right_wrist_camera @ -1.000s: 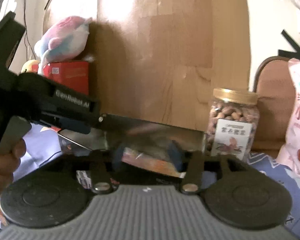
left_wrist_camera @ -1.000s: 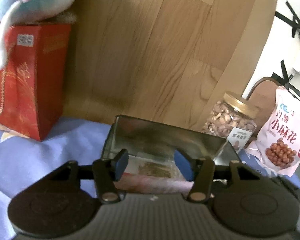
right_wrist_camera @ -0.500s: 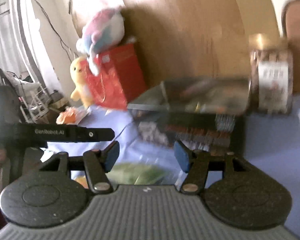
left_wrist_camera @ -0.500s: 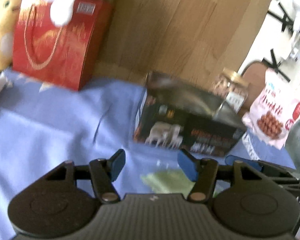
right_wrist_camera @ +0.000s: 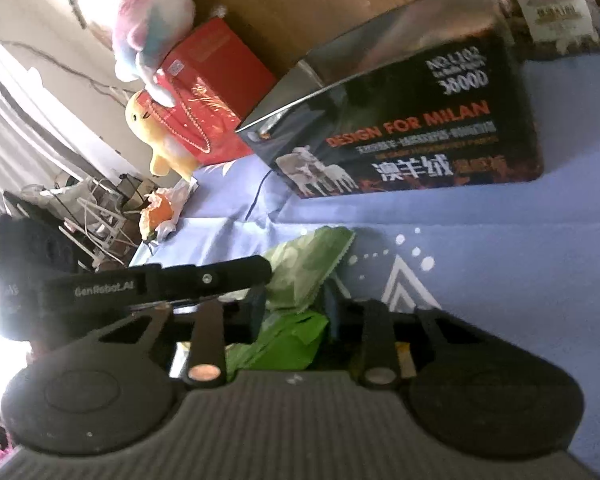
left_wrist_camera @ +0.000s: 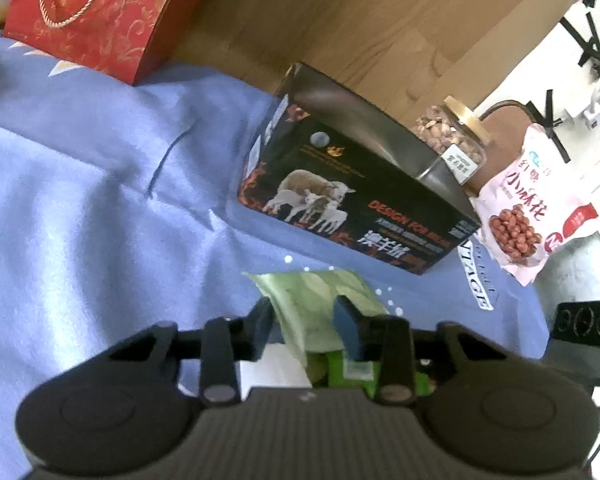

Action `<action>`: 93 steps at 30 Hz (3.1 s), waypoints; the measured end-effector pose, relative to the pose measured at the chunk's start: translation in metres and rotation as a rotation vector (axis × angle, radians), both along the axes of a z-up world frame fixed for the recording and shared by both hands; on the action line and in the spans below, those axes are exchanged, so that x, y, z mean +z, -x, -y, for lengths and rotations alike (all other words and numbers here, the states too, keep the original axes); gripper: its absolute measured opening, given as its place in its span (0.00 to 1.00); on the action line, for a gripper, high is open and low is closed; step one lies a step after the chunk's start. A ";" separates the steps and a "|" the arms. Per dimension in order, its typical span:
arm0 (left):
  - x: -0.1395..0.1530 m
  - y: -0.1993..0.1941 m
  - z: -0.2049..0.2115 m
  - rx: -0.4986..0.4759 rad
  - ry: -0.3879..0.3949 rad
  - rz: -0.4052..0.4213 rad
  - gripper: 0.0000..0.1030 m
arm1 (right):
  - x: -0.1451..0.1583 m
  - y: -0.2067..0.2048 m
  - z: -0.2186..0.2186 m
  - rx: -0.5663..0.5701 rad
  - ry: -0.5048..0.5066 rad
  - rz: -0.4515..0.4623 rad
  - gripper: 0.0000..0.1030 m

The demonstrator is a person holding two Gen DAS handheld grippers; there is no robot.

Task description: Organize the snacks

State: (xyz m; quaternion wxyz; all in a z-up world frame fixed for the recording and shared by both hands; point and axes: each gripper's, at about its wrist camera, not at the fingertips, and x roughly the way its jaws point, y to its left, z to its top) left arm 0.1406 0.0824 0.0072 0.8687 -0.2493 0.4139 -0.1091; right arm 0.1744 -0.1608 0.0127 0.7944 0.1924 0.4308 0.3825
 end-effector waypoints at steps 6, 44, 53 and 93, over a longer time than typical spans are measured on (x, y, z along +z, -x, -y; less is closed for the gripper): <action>0.036 0.020 -0.001 -0.006 0.003 0.129 0.31 | 0.037 0.040 -0.005 0.001 0.049 0.255 0.27; 0.010 0.125 -0.025 0.015 -0.053 0.134 0.53 | 0.022 0.111 -0.012 -0.055 0.226 0.440 0.72; 0.025 0.093 -0.011 -0.035 -0.089 0.169 0.53 | 0.025 0.092 0.008 -0.128 0.201 0.402 0.72; 0.008 0.073 -0.017 0.057 -0.179 0.156 0.73 | -0.003 0.084 -0.107 0.212 0.455 0.639 0.68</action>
